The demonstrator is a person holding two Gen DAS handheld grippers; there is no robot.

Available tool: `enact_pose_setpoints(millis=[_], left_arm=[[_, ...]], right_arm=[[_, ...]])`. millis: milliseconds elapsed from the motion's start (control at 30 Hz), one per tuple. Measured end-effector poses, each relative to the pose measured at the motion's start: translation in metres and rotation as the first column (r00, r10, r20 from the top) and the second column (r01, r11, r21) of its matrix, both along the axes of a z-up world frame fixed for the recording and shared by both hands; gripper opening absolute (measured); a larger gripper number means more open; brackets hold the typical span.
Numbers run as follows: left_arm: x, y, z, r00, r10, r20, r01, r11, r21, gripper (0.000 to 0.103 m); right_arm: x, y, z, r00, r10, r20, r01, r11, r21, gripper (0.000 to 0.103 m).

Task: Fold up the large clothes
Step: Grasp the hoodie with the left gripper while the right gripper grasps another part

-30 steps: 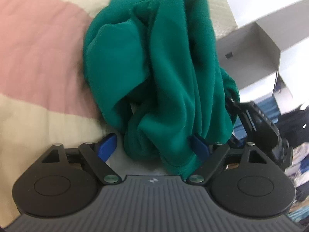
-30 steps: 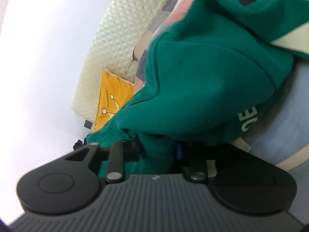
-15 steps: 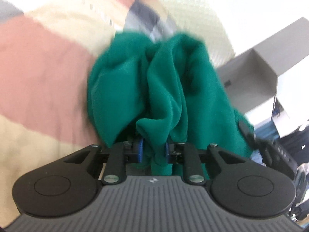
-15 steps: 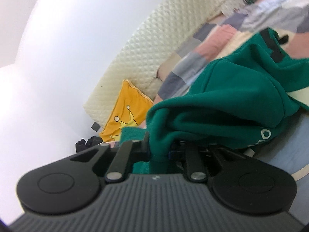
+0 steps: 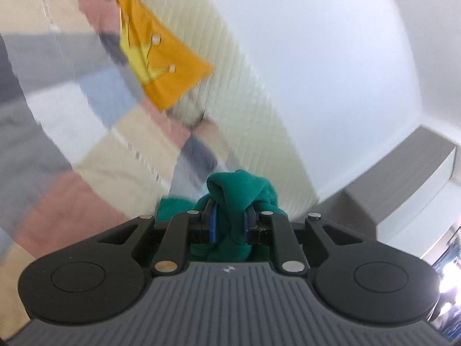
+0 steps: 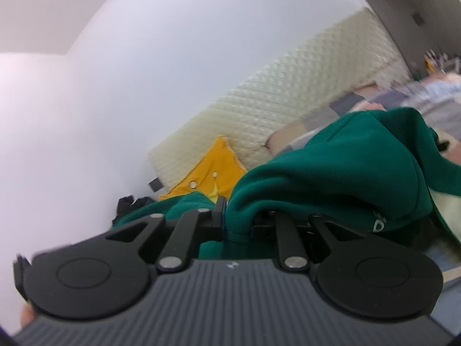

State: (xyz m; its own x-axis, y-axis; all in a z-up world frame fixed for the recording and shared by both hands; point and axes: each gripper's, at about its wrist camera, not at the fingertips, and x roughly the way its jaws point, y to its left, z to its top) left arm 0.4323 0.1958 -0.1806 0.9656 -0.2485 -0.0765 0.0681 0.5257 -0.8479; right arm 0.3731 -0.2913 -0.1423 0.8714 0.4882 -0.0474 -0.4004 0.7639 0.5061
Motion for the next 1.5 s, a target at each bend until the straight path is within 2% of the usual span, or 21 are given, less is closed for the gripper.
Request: enact_pose_setpoints(millis=[100,167,267,400,500,567,633,700,767,867,1000,1133,1233,1333,1433,1500], left_arm=[[-0.038,0.018,0.024,0.999,0.018,0.043,-0.018,1.000,-0.006,0.019],[-0.058,0.024,0.039,0.998,0.016,0.064,-0.017,1.000,0.016,0.019],[-0.109,0.031,0.057,0.994,0.015,0.111,-0.020,0.999,0.043,0.019],[-0.160,0.031,0.064,0.985,0.016,0.174,-0.027,0.998,0.062,0.019],[-0.182,0.029,0.062,0.986,0.014,0.169,-0.033,0.994,0.107,0.019],[-0.171,0.031,0.050,0.994,0.033,0.104,-0.047,0.989,0.138,0.020],[-0.154,0.035,0.034,0.999,0.039,0.029,-0.043,0.991,0.129,0.020],[-0.130,0.038,0.017,0.998,0.039,-0.057,-0.033,0.994,0.109,0.020],[-0.100,0.038,0.004,0.987,0.034,-0.157,-0.015,0.992,0.124,0.020],[-0.057,0.032,-0.013,0.967,0.021,-0.253,0.018,0.988,0.153,0.020],[-0.013,0.023,-0.025,0.951,0.030,-0.307,0.039,0.976,0.215,0.020],[0.030,0.019,-0.030,0.946,0.040,-0.322,0.046,0.966,0.256,0.022],[0.064,0.018,-0.043,0.941,0.048,-0.334,0.060,0.950,0.306,0.022],[0.098,0.017,-0.063,0.939,0.026,-0.344,0.093,0.941,0.324,0.022],[0.125,0.012,-0.082,0.927,0.026,-0.373,0.111,0.933,0.342,0.023],[0.135,0.008,-0.090,0.921,0.016,-0.389,0.133,0.925,0.355,0.023]], right_arm=[[-0.016,0.005,0.009,0.999,0.037,0.028,-0.037,0.999,-0.016,0.018],[-0.026,0.007,0.012,0.998,0.058,0.034,-0.058,0.998,-0.008,0.018],[-0.049,0.007,0.013,0.995,0.094,0.043,-0.094,0.996,-0.009,0.018],[-0.084,0.007,0.012,0.985,0.152,0.078,-0.151,0.988,-0.021,0.018],[-0.090,0.007,0.013,0.984,0.165,0.070,-0.165,0.986,-0.014,0.018],[-0.078,0.008,0.010,0.986,0.166,0.026,-0.166,0.986,-0.011,0.018],[-0.063,0.010,0.002,0.986,0.164,-0.038,-0.164,0.986,0.001,0.018],[-0.040,0.011,-0.009,0.976,0.167,-0.140,-0.165,0.986,0.024,0.018],[-0.013,0.013,-0.023,0.942,0.180,-0.284,-0.178,0.984,0.033,0.018],[0.025,0.017,-0.044,0.886,0.169,-0.433,-0.176,0.984,0.024,0.018],[0.053,0.016,-0.060,0.854,0.167,-0.493,-0.163,0.985,0.053,0.018],[0.080,0.014,-0.073,0.835,0.148,-0.530,-0.116,0.989,0.093,0.018],[0.110,0.005,-0.091,0.794,0.169,-0.584,-0.068,0.979,0.191,0.018],[0.127,-0.007,-0.121,0.755,0.204,-0.624,-0.007,0.953,0.303,0.017],[0.128,-0.012,-0.136,0.746,0.222,-0.627,0.017,0.936,0.351,0.017],[0.126,-0.009,-0.135,0.749,0.218,-0.626,0.014,0.939,0.344,0.017]])
